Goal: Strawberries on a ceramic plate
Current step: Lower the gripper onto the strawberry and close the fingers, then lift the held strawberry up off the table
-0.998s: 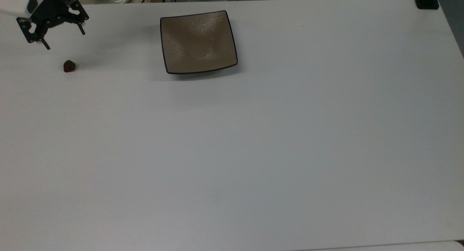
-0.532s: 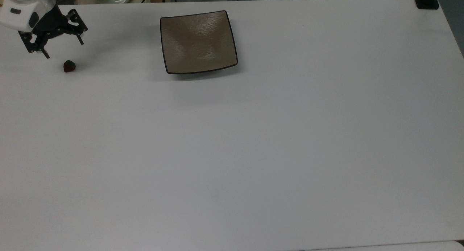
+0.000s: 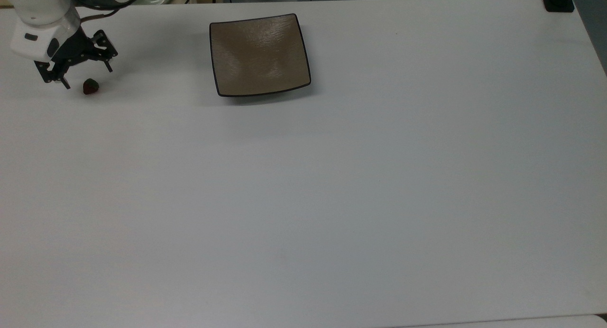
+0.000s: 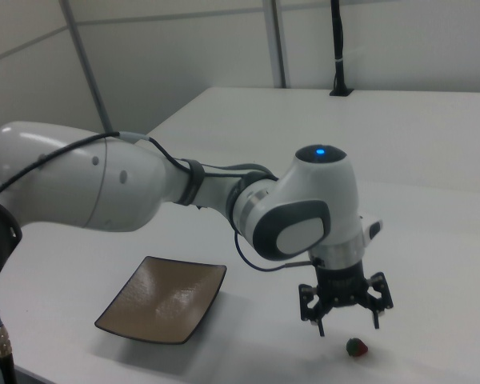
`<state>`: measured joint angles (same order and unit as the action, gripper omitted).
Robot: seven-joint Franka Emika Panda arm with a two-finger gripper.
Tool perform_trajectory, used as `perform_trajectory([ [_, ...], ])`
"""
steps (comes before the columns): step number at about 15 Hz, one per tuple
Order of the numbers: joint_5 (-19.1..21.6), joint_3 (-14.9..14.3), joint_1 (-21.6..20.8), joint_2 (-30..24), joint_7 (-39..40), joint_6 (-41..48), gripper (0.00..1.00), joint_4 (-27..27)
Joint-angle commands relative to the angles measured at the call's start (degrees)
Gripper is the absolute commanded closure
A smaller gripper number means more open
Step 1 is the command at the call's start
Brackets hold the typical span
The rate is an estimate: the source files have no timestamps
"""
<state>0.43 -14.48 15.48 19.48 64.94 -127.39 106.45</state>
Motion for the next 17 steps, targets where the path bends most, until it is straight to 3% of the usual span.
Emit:
perform_trajectory([
  [1,-0.7,-0.8,-0.1,1.0,0.3,-2.3,0.00,1.0],
  [10,-0.7,-1.0,0.0,3.1,0.2,-6.3,0.02,2.3],
  [15,-0.7,-1.0,0.0,3.1,0.3,-6.2,0.19,2.4],
  [17,-0.8,-1.0,0.0,3.1,0.3,-6.1,0.38,2.7],
])
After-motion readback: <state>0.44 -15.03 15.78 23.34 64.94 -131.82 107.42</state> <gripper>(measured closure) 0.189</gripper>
